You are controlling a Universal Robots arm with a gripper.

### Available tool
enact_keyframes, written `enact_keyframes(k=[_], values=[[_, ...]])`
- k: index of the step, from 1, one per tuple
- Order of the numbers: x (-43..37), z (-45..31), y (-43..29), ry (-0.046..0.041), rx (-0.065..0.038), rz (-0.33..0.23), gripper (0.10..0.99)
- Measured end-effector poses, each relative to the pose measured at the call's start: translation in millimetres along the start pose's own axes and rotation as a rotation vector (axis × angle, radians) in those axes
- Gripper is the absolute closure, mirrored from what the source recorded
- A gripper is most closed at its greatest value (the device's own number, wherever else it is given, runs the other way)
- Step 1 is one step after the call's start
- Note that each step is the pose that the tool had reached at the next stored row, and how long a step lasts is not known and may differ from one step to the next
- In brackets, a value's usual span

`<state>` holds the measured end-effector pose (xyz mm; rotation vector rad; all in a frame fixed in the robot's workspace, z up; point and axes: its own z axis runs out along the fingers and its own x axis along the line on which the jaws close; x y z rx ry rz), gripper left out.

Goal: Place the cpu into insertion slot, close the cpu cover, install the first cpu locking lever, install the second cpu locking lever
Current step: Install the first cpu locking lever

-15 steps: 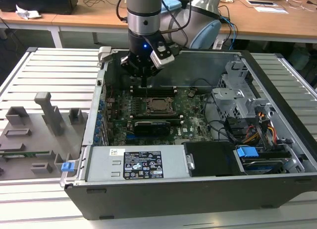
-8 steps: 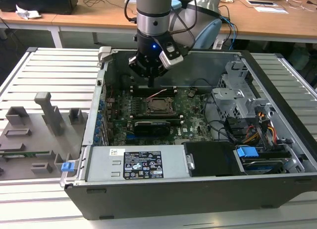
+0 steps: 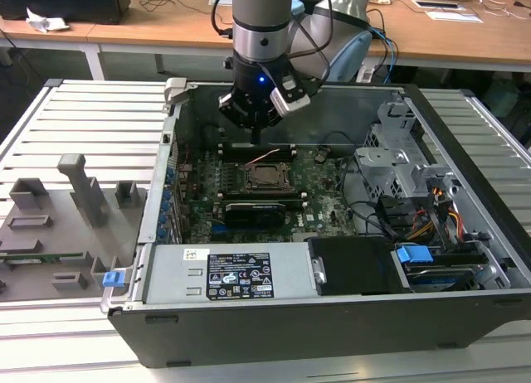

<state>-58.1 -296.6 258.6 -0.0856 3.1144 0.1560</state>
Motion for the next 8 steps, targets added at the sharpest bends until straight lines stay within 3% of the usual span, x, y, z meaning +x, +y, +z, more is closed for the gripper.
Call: enact_keyframes(k=[8], values=[[-0.1, 0.9, -0.4, 0.0001, 0.0, 0.0, 0.98]])
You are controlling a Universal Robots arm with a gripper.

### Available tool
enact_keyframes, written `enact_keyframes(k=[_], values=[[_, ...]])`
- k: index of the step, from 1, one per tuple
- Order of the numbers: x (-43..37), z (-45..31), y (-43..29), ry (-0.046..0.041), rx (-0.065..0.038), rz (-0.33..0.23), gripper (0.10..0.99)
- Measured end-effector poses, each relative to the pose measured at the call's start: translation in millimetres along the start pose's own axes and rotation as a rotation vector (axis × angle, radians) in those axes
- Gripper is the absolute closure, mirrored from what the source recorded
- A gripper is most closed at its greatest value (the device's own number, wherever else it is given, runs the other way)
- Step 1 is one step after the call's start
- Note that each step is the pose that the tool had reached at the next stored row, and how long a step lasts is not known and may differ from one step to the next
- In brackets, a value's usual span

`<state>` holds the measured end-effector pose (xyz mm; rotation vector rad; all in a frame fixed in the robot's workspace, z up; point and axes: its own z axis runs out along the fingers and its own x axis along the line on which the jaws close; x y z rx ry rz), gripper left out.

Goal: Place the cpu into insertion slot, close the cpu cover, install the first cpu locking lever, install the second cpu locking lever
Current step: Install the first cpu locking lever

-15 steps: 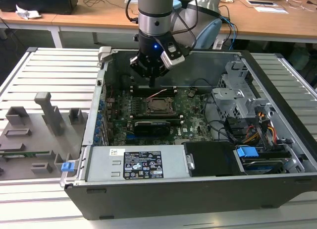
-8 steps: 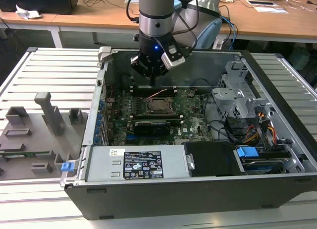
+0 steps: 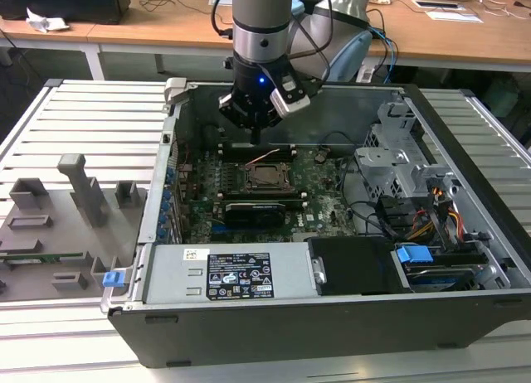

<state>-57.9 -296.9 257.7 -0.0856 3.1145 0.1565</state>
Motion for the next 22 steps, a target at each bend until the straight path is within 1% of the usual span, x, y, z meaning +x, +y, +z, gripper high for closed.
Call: enact_keyframes(k=[16, 17, 18, 19, 20, 22], values=[[0.0, 3.1, -0.3, -0.0002, -0.001, 0.0, 0.98], [0.1, 4.5, -1.3, -0.0018, -0.01, 0.0, 0.98], [-0.5, 10.0, -2.6, -0.0041, -0.024, 0.0, 0.98], [-5.9, 17.5, -3.5, -0.0038, -0.024, -0.001, 0.98], [-6.0, 19.6, -3.8, -0.0039, -0.024, -0.001, 0.98], [-6.1, 20.3, -3.9, -0.004, -0.024, -0.001, 0.98]])
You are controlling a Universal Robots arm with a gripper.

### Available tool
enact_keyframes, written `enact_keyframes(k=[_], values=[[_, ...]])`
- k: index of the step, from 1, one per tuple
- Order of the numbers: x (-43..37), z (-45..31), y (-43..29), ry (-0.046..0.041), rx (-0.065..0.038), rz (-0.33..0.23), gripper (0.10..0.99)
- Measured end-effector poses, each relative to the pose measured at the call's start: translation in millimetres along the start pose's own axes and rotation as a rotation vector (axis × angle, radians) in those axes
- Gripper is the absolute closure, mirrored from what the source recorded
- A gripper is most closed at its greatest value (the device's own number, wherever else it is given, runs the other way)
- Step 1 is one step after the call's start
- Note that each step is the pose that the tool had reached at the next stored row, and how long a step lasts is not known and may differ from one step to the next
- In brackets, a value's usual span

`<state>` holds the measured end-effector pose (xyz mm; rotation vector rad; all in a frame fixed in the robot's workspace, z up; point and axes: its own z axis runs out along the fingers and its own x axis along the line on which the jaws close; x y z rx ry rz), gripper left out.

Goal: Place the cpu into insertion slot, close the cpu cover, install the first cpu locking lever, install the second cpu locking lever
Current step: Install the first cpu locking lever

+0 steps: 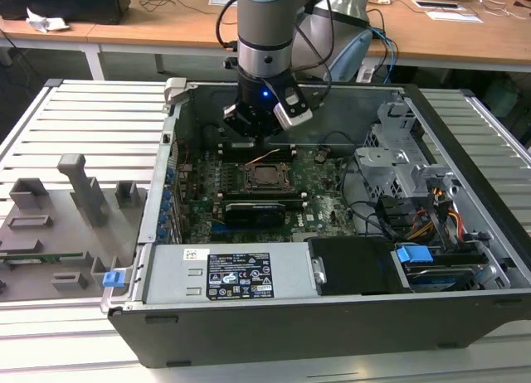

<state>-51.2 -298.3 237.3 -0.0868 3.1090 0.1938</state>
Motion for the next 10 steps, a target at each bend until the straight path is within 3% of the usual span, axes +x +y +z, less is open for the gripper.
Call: enact_keyframes(k=[5, 10], values=[[-1.1, 2.1, -0.3, 0.0021, 0.0, -0.016, 0.98], [-7.6, 4.5, -0.2, 0.0025, -0.001, -0.02, 0.98]])
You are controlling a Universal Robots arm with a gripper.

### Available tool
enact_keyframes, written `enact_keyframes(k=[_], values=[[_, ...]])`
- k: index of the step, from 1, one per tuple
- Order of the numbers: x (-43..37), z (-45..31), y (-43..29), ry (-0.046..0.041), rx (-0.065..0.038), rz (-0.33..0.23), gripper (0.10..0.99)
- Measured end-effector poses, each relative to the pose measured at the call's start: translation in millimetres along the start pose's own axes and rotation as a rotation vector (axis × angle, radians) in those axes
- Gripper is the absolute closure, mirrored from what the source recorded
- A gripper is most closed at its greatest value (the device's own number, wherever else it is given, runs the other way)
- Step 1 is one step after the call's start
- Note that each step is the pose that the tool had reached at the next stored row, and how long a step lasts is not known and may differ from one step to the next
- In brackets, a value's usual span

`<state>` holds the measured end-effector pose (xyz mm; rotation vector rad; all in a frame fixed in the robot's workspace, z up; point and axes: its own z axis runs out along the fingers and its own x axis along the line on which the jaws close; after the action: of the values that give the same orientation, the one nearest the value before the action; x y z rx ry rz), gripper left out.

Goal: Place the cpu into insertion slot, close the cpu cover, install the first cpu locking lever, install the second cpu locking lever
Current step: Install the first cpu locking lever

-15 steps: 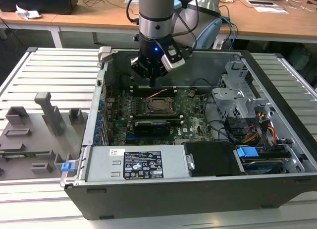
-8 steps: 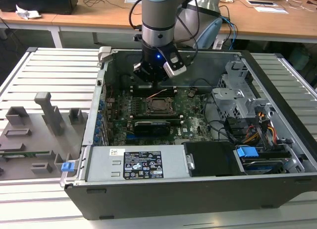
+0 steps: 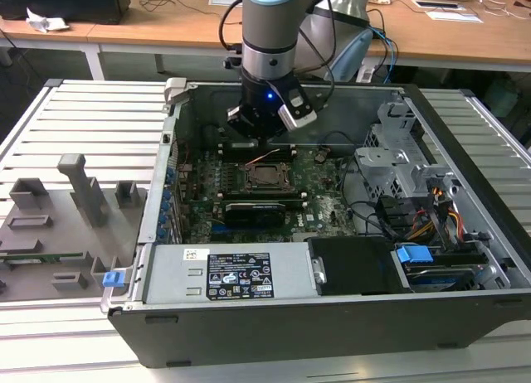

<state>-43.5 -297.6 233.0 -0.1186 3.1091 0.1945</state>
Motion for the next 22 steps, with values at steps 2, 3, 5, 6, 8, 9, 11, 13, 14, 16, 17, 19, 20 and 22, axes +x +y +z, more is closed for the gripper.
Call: enact_keyframes(k=[2, 3, 5, 6, 8, 9, 11, 13, 14, 16, 17, 19, 20, 22], values=[[-0.7, 2.2, 0.2, 0.0001, 0.0, 0.0, 0.98], [-0.9, 2.8, 0.5, 0.0002, 0.001, 0.0, 0.98], [-2.1, 3.7, 1.1, 0.0002, 0.001, 0.0, 0.98], [-2.7, 3.9, 1.5, 0.0002, 0.001, 0.0, 0.98], [-4.2, 4.5, 2.9, 0.0001, 0.001, 0.0, 0.98], [-4.8, 4.7, 3.4, 0.0002, 0.001, 0.0, 0.98], [-6.0, 5.2, 4.0, 0.0001, 0.001, 0.0, 0.98], [-7.9, 5.4, 4.2, 0.0002, 0.001, 0.0, 0.98], [-8.8, 5.5, 4.2, 0.0002, 0.001, 0.0, 0.98], [-11.4, 5.7, 4.0, 0.0002, 0.001, 0.0, 0.98], [-12.5, 5.8, 4.0, 0.0002, 0.001, 0.0, 0.98], [-16.0, 6.4, 3.8, 0.0, 0.001, 0.0, 0.98], [-17.1, 6.6, 3.7, 0.0001, 0.001, 0.0, 0.98], [-19.0, 8.9, 3.3, 0.0001, 0.001, 0.0, 0.98]])
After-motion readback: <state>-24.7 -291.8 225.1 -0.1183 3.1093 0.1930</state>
